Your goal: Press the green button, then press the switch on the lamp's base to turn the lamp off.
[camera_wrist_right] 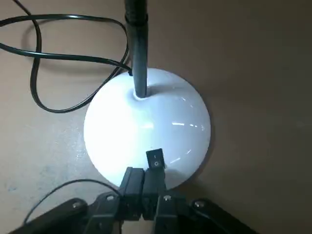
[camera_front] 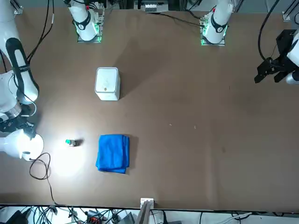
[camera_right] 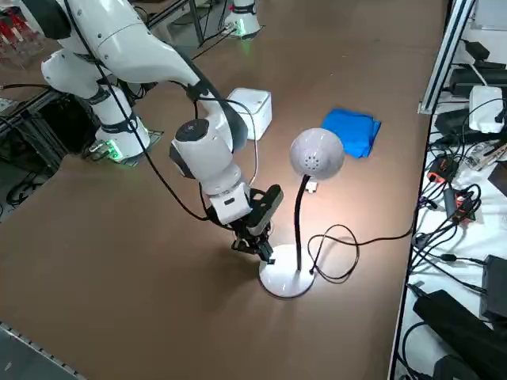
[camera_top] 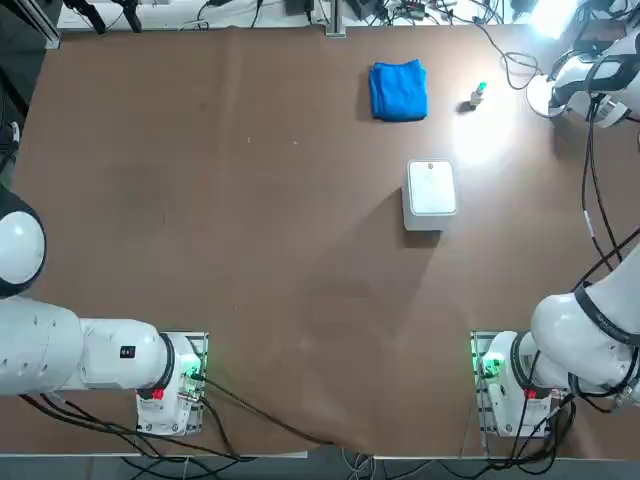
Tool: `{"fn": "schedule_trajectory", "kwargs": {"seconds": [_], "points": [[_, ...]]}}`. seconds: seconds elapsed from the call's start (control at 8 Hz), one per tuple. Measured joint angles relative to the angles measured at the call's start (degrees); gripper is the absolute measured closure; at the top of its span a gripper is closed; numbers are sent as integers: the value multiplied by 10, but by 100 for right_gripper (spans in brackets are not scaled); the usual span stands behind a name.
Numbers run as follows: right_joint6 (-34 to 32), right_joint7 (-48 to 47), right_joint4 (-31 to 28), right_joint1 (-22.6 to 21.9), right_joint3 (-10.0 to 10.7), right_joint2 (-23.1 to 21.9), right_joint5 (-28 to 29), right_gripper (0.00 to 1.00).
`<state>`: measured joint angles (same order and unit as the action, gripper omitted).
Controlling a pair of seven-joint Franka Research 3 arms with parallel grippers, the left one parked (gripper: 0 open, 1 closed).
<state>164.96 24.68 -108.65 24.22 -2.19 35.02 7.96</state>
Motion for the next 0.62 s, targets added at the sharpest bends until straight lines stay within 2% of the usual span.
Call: {"fn": "schedule_trajectory", "kwargs": {"seconds": [0.62], "points": [[23,0,-1,0,0,9,0,99]]}}
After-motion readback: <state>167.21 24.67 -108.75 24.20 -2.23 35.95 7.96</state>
